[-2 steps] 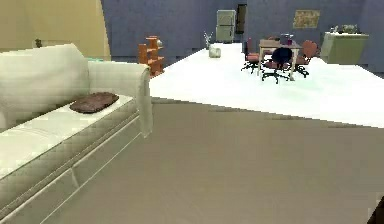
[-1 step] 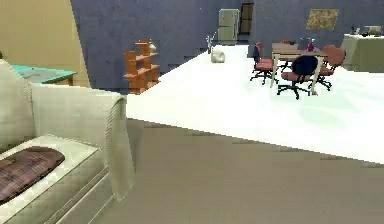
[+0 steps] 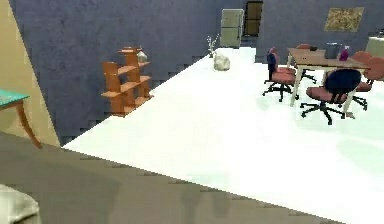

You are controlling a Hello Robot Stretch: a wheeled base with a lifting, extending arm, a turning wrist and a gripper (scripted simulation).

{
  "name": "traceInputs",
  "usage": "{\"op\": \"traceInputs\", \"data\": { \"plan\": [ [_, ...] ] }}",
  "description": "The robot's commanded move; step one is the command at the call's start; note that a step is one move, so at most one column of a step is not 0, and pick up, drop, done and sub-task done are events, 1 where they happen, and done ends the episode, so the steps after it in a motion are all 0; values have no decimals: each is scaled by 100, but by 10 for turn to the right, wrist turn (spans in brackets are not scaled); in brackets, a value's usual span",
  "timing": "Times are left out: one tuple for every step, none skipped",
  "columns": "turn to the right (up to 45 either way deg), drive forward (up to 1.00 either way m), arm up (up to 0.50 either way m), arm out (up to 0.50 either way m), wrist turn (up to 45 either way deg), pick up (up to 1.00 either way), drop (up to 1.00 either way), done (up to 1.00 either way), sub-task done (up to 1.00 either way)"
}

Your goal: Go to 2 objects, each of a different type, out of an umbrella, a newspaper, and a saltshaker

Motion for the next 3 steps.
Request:
{"op": "traceInputs", "data": {
  "plan": [
    [30, 0, 0, 0, 0, 0, 0, 0, 0],
    [0, 40, 0, 0, 0, 0, 0, 0, 0],
    [-150, 0, 0, 0, 0, 0, 0, 0, 0]
  ]
}}
